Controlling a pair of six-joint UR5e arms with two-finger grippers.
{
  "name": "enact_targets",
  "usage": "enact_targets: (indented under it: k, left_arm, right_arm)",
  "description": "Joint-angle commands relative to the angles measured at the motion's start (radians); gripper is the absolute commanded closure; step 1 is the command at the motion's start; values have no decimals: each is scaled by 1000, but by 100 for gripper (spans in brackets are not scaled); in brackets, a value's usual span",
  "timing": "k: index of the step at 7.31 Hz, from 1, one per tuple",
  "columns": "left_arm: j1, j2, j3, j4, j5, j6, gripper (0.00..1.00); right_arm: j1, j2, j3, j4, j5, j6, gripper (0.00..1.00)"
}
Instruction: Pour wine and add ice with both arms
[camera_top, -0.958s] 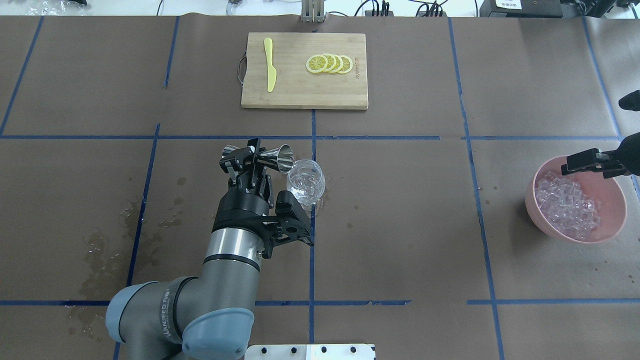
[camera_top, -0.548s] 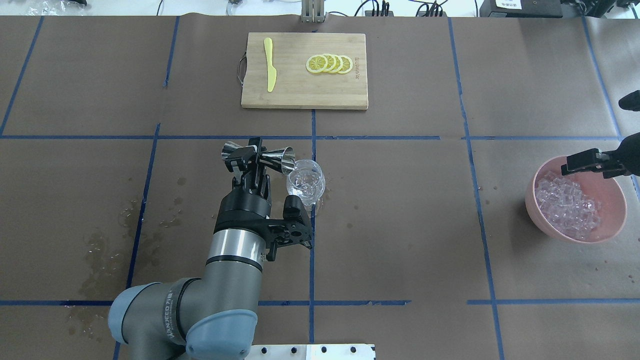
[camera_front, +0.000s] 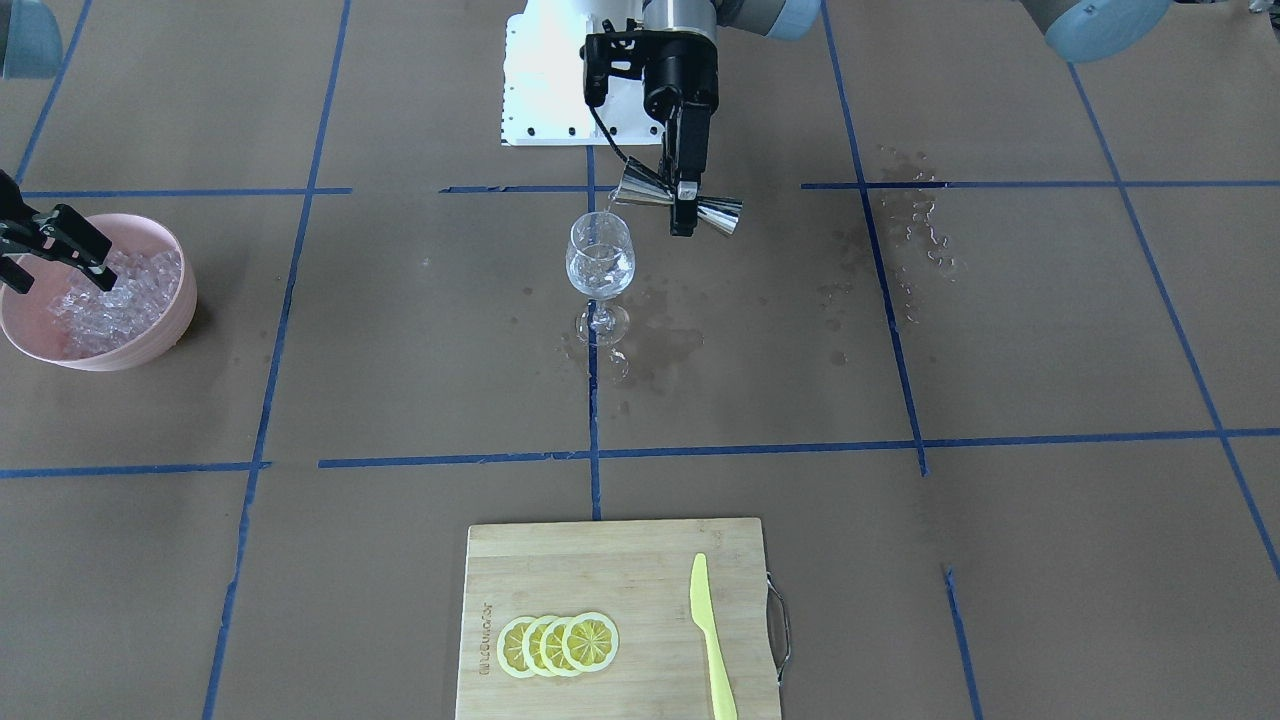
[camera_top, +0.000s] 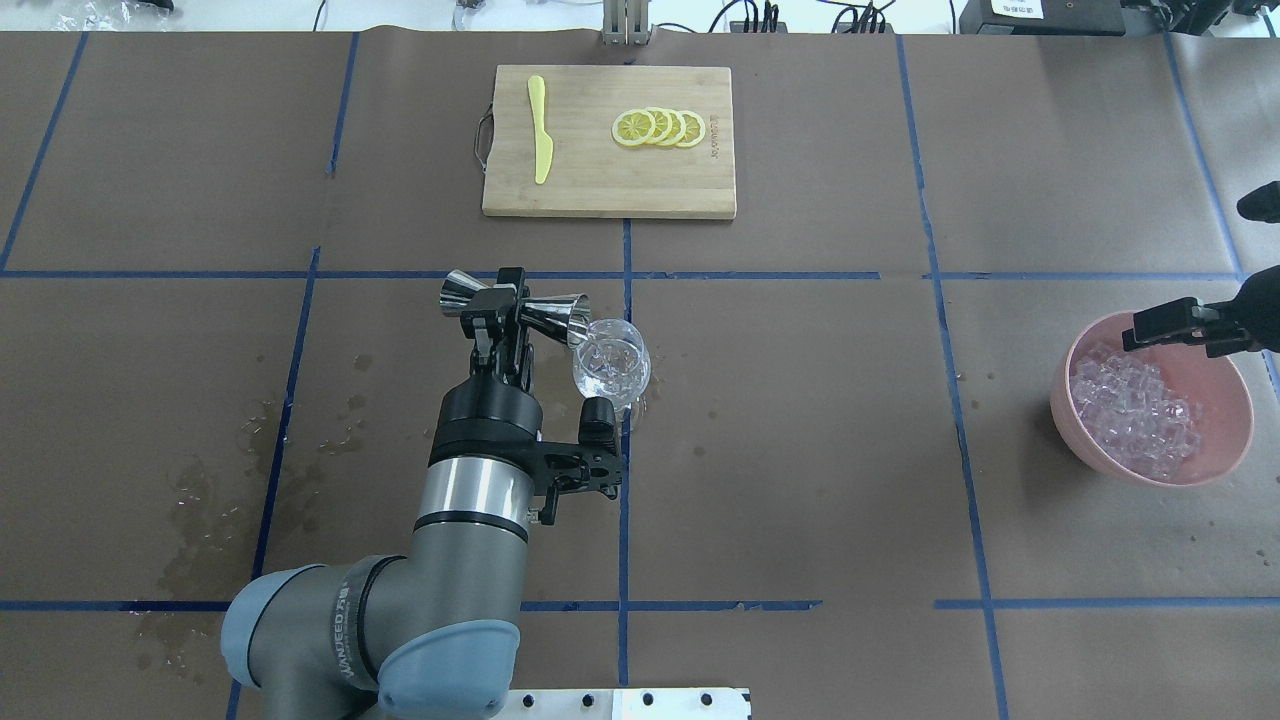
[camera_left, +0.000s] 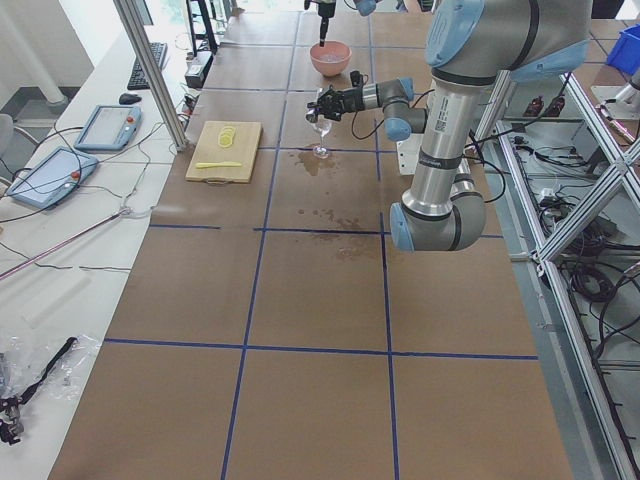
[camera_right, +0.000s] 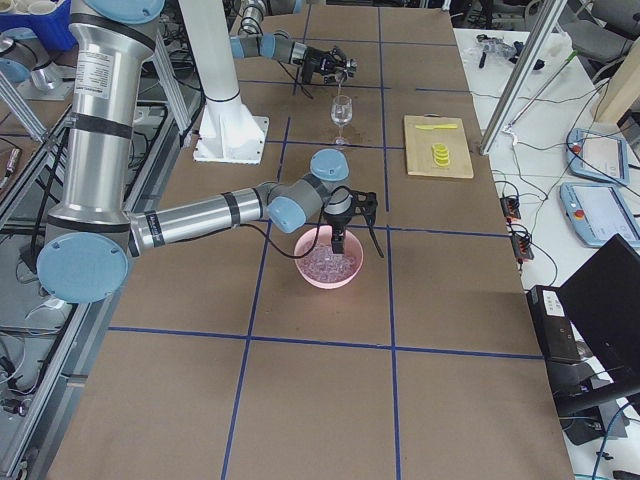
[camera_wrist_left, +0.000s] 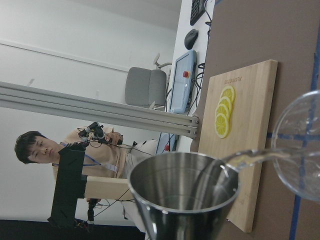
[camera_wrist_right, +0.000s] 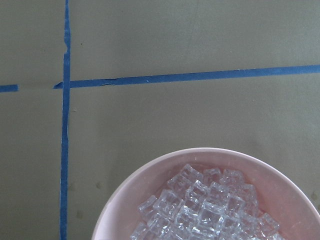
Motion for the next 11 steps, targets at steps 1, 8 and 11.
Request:
enact_targets:
  k: [1,8,11]
  left_arm:
    - [0,-6,10,0,23,64,100]
    - [2,-26,19,-18,39,63,100]
    - [-6,6,15,-98,39,61,100]
  right_arm:
    - [0,0,0,0,1,1,0]
    - [0,8,0,2,1,1,0]
    - [0,9,0,2,1,1,0]
